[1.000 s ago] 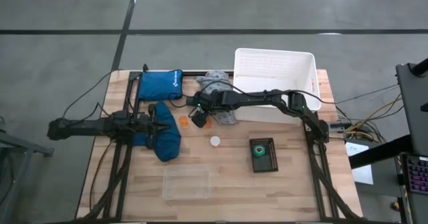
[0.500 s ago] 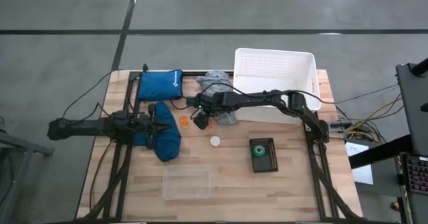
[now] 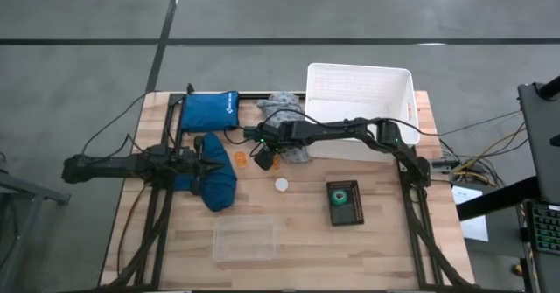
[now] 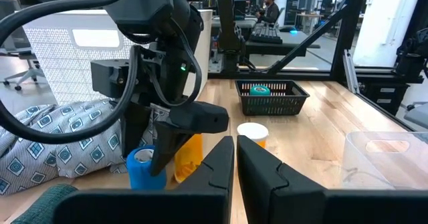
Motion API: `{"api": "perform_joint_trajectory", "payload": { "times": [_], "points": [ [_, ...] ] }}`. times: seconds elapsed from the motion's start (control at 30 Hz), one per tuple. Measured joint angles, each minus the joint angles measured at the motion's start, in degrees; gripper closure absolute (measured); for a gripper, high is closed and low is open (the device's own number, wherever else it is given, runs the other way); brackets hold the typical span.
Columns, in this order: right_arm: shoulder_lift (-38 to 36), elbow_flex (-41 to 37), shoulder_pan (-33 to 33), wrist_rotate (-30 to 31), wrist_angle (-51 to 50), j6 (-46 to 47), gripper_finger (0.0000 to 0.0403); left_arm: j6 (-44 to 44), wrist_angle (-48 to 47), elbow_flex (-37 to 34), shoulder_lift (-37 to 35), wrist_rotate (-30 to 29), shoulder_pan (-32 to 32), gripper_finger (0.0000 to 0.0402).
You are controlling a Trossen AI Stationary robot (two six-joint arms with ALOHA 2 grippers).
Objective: Pick & place medical supplies in basket/bin
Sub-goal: Put the blue bandage into the black bin
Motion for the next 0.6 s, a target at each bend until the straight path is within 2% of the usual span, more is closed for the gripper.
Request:
{"api": "perform_joint_trajectory", "payload": {
  "times": [0.3,0.6],
  "points": [
    [0.0,0.0,0.0,0.0,0.1,0.0,0.0184,0.0,0.0,0.0,0.0,0.0,0.0,0.0376],
    [0.0,0.0,0.0,0.0,0.4,0.0,0.0195,-0.2,0.0,0.0,0.0,0.0,0.0,0.0376]
  ]
}}
